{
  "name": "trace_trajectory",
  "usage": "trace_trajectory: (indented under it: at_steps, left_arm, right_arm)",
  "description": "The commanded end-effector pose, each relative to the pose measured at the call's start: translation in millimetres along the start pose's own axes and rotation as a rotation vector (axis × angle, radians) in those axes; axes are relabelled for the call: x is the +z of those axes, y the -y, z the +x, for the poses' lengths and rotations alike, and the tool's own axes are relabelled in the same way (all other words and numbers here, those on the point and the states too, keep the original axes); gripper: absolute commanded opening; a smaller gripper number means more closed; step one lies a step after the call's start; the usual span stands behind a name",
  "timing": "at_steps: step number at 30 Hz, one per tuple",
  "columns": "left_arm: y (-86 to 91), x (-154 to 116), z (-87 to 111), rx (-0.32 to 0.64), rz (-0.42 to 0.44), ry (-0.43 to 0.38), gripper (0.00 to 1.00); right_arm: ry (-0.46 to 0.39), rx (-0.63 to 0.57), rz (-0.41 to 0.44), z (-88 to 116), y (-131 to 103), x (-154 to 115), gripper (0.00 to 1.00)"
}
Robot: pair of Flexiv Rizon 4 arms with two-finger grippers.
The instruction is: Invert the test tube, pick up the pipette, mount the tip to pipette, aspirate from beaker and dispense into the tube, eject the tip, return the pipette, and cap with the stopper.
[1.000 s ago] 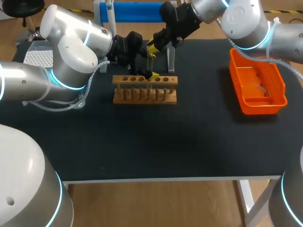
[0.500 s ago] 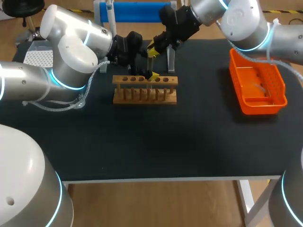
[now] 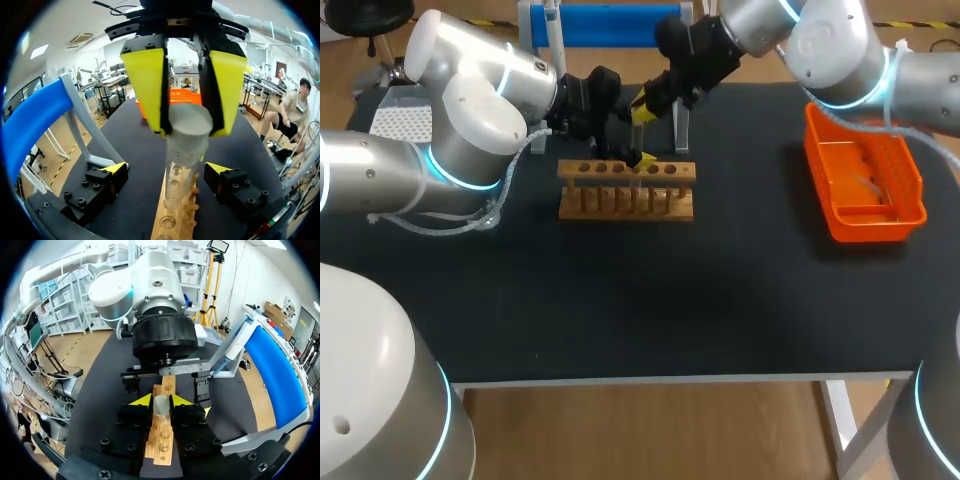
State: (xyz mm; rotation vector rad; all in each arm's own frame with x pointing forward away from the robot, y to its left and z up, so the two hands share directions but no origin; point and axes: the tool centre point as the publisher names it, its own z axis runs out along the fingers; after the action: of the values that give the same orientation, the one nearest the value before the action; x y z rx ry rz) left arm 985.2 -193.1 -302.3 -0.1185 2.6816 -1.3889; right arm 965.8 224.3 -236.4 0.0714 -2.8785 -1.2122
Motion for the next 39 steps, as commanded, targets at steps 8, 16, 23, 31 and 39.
trace_trajectory:
  at_steps: [8, 16, 23, 31, 39]
  left_arm:
    - [0.4, -0.1, -0.2, -0.001, -0.002, -0.001, 1.0]
    - [0.4, -0.1, -0.2, -0.001, -0.002, -0.001, 1.0]
    - [0.4, -0.1, -0.2, -0.001, -0.002, -0.001, 1.0]
    - [0.4, -0.1, -0.2, -0.001, -0.002, -0.001, 1.0]
    - [0.4, -0.1, -0.2, -0.001, -0.002, -0.001, 1.0]
  right_arm:
    - [0.008, 0.034, -0.005, 7.3, 18.7, 4.5, 1.0]
    - [0.052, 0.036, -0.091, 8.1, 28.0, -9.6, 1.0]
    - [0.108, -0.006, -0.217, 7.1, 27.1, -24.4, 1.0]
    - [0.123, -0.051, -0.392, 7.8, 19.3, -38.1, 1.0]
    - [0.052, -0.061, -0.622, 10.0, 9.6, -44.6, 0.8]
